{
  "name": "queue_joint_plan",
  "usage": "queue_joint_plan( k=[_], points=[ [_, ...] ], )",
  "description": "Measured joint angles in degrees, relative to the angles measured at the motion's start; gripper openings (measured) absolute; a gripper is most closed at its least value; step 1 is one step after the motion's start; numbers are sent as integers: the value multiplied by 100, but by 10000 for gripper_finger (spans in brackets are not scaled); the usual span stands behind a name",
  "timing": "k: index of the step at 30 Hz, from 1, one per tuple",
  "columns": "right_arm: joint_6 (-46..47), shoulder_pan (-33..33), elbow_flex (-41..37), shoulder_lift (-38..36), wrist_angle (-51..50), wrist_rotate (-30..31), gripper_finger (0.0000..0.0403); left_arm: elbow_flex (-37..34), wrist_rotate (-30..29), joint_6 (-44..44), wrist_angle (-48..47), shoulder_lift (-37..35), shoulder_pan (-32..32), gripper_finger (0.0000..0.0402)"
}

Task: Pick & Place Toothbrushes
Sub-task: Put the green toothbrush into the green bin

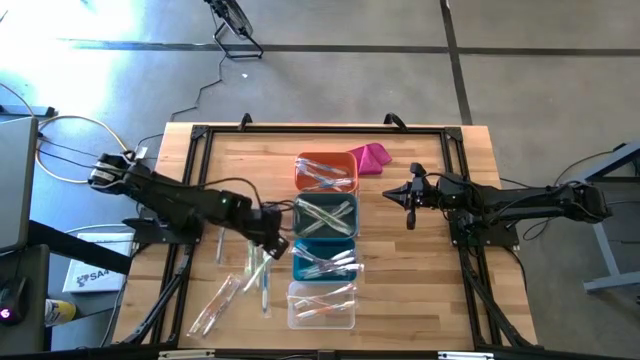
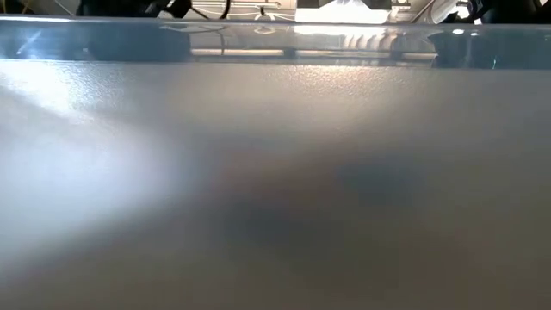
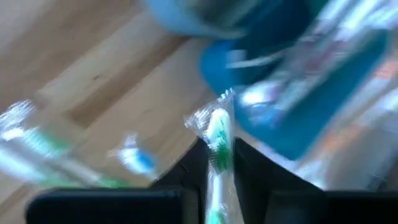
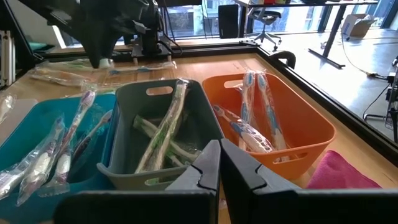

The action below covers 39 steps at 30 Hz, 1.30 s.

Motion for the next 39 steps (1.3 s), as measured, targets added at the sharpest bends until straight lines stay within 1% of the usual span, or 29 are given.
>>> queue_joint_plan(
  k=[12,19,23,30,39],
  points=[
    [-4,-1,0,0,-3,1,4,0,1065,1542,2193,-33,915,51],
    [-44,1,0,0,-5,0,4,2,1529,2508,3318,-33,1450,51],
    [-44,-2,0,-1,-4,2,4,2,1778,2858,3697,-33,1733,51],
    [-46,-1,0,1,-4,20,4,2,1905,3517,4251,-31,2067,51],
    [-46,-2,0,0,-5,21,4,2,1885,4651,4367,-28,2360,51]
  ],
)
